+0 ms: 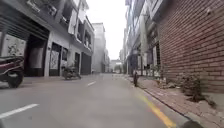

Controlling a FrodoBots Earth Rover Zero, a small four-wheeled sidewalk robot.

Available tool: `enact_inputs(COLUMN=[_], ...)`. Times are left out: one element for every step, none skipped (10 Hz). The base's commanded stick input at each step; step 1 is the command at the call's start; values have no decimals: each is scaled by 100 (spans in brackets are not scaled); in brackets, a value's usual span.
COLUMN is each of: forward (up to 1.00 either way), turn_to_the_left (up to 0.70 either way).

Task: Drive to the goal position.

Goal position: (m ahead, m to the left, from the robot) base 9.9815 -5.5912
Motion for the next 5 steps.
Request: enact_inputs(forward=[50,50,50,50,50], turn_to_the_left=[0,0,0,0,0])
